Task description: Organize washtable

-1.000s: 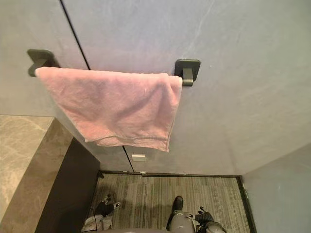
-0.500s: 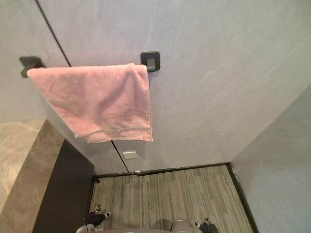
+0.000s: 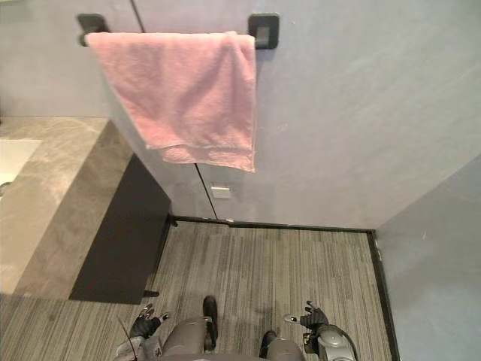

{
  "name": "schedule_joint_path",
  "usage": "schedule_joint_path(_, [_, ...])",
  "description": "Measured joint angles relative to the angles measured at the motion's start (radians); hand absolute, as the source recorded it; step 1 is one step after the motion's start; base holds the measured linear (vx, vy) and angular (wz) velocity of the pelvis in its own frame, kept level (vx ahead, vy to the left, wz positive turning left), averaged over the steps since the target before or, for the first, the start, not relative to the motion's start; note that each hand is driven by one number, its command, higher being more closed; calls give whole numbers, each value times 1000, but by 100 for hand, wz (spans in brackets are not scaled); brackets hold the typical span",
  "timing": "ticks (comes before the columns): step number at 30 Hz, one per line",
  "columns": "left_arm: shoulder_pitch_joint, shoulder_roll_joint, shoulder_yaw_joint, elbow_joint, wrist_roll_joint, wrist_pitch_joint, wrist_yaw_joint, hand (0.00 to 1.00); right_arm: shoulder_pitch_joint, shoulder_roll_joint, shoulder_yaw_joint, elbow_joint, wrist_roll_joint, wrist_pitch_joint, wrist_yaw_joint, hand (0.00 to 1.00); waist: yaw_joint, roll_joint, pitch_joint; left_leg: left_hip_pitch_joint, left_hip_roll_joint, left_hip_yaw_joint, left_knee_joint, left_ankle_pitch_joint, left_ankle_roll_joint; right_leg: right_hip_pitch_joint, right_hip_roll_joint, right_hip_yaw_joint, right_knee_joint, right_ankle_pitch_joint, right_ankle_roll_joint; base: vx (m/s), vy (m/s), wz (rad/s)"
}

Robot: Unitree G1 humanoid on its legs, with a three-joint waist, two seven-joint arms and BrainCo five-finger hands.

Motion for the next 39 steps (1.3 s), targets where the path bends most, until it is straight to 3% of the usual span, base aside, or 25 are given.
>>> schedule_joint_path(2, [8, -7, 36, 19, 0, 3, 2, 0, 39, -10, -21, 1, -20, 0, 1, 0, -2, 14, -9, 50, 92, 7, 181, -55, -8, -10, -31, -60, 0, 28, 14, -190, 197, 71])
schedule_joint_path(4, [21, -13, 68, 41, 0, 13, 6, 0, 60, -15, -61, 1, -25, 2, 2, 0, -13, 39, -24, 101, 193, 27, 199, 1, -15, -21, -51, -116, 36, 36, 28, -98, 290, 114])
schedule_joint_path(6, [36, -13, 92, 30, -1, 17, 18, 0, 61, -5, -89, 15, -23, 6, 7, 0, -36, 34, -24, 121, 129, 58, 49, 2, -36, -85, -66, -161, 100, 7, 59, -136, 158, 132])
schedule_joint_path(7, [49, 16, 102, 39, -1, 19, 21, 0, 67, 5, -88, 30, -24, 4, 8, 0, -44, -1, -66, 179, 89, 10, -149, 3, -50, -89, 11, -185, -59, 63, -27, -162, -90, 100])
schedule_joint_path(8, [49, 36, 108, 47, -1, 24, 22, 0, 72, 19, -95, 27, -22, -1, 7, 0, -52, -34, -61, 179, 76, 35, -91, -20, -36, -79, 1, -224, -126, 135, -74, -238, -109, 129])
schedule_joint_path(9, [40, 27, 98, 74, -1, 33, 26, 0, 66, 1, -134, 25, -21, -4, 0, 0, -53, 5, -51, 199, 147, 39, 74, -72, -45, -56, -7, -294, -119, 160, -64, -195, 60, 147])
schedule_joint_path(11, [41, 10, 65, 81, -1, 31, 22, 0, 73, -13, -184, 32, -13, 0, -2, 0, -75, 11, -60, 262, 199, 56, 74, -61, -58, -62, -88, -387, -82, 173, -41, -166, 257, 171])
schedule_joint_path(13, [39, -7, 22, 74, -1, 30, 20, 0, 97, -28, -221, 52, 3, 1, -2, 0, -96, 43, -92, 275, 252, 161, -45, 33, -36, -64, -191, -517, -43, 204, 3, -166, 483, 208])
schedule_joint_path(14, [40, -18, 10, 72, 1, 30, 19, 0, 106, -37, -240, 59, 11, 2, -2, 0, -99, 57, -101, 276, 255, 197, -102, 59, -57, -63, -214, -555, -31, 217, 23, -165, 645, 213])
schedule_joint_path(15, [42, -36, -1, 74, 13, 30, 18, 0, 107, -48, -284, 84, 16, 4, -7, 0, -96, 86, -112, 283, 232, 279, -195, 25, -157, -58, -270, -608, -10, 247, 62, -130, 667, 181])
schedule_joint_path(16, [41, -29, -8, 86, 30, 39, 17, 0, 101, -34, -339, 105, 25, 6, -19, 0, -84, 91, -115, 320, 173, 331, -285, -43, -211, -38, -328, -630, -1, 292, 62, -152, 821, 186])
schedule_joint_path(18, [40, 7, -22, 86, 43, 41, 20, 0, 103, 1, -372, 117, 48, 15, -27, 0, -84, 63, -101, 320, 117, 257, -287, -83, -171, -13, -379, -597, 56, 293, 51, -72, 477, 125])
schedule_joint_path(19, [44, 49, -23, 103, 53, 41, 21, 0, 109, 15, -342, 110, 48, 23, -19, 0, -87, 54, -101, 311, 132, 216, -258, -86, -164, 5, -289, -487, 29, 180, 135, -94, 343, 127])
schedule_joint_path(20, [40, 68, -24, 129, 64, 40, 21, 0, 141, 29, -319, 81, 48, 22, -18, 0, -95, 38, -95, 296, 106, 178, -239, -92, -150, 34, -214, -365, -8, 123, 88, -84, 259, 141])
schedule_joint_path(22, [39, 52, -14, 142, 79, 29, 17, 0, 206, 50, -326, 32, 49, 18, -19, 0, -109, 17, -102, 290, 13, 104, -219, -138, -71, 74, -225, -199, 40, 108, 37, -33, 230, 185])
schedule_joint_path(24, [53, 27, -18, 141, 91, 11, 18, 0, 249, 53, -341, 25, 67, 16, -19, 0, -112, 46, -90, 299, -37, 13, -201, -161, -34, 36, -251, 26, 217, 138, -27, 37, 307, 187])
schedule_joint_path(25, [59, 30, -9, 142, 108, 15, 20, 0, 259, 70, -342, 20, 72, 16, -19, 0, -127, 56, -87, 301, -41, -47, -191, -170, -21, 16, -209, 133, 294, 61, 37, 7, 65, 165])
schedule_joint_path(26, [73, 41, 17, 142, 120, 17, 22, 0, 256, 104, -331, 18, 92, 22, -18, 0, -122, 40, -84, 289, -56, -89, -177, -177, -10, -11, -130, 163, 314, -2, 56, 15, 37, 164])
schedule_joint_path(27, [79, 52, 42, 143, 123, 19, 22, 0, 258, 133, -307, 7, 97, 19, -17, 0, -111, -14, -75, 281, -93, -95, -132, -205, -1, 4, -103, 127, 270, -30, 24, 0, 33, 98])
schedule_joint_path(28, [84, 43, 48, 144, 126, 23, 20, 0, 254, 131, -297, 6, 99, 19, -17, 0, -101, -13, -72, 259, -89, -96, -77, -234, -3, 26, -115, 119, 256, -41, 32, 81, 142, 57])
schedule_joint_path(30, [86, 31, 75, 143, 127, 33, 15, 0, 257, 128, -285, -18, 99, 15, -19, 0, -81, -13, -64, 181, -65, -38, 94, -315, 66, 12, -143, 57, 344, -59, 63, 43, 168, 32])
schedule_joint_path(32, [80, 39, 76, 142, 128, 41, 16, 0, 261, 143, -255, -43, 106, 4, -20, 0, -89, -30, -40, 217, -88, -105, 67, -343, 48, -91, -172, 100, 577, -38, 60, -29, 75, 66])
schedule_joint_path(34, [67, 44, 72, 123, 130, 39, 14, 0, 264, 144, -206, -46, 104, 3, -19, 0, -79, -32, -46, 225, -74, -145, 44, -343, 48, -116, -86, 107, 390, -103, 52, 38, 1, 64])
schedule_joint_path(36, [65, 60, 85, 118, 130, 38, 16, 0, 257, 157, -190, -47, 104, 2, -19, 0, -80, -69, -43, 223, -98, -171, 34, -342, 49, -134, -58, 80, 235, -75, 48, 104, -62, 66])
schedule_joint_path(39, [67, 52, 95, 115, 140, 41, 17, 0, 278, 167, -204, -46, 106, 3, -18, 0, -83, -81, -66, 251, -120, -224, -17, -342, 34, -103, -70, 53, 226, -43, 75, 222, -110, 65])
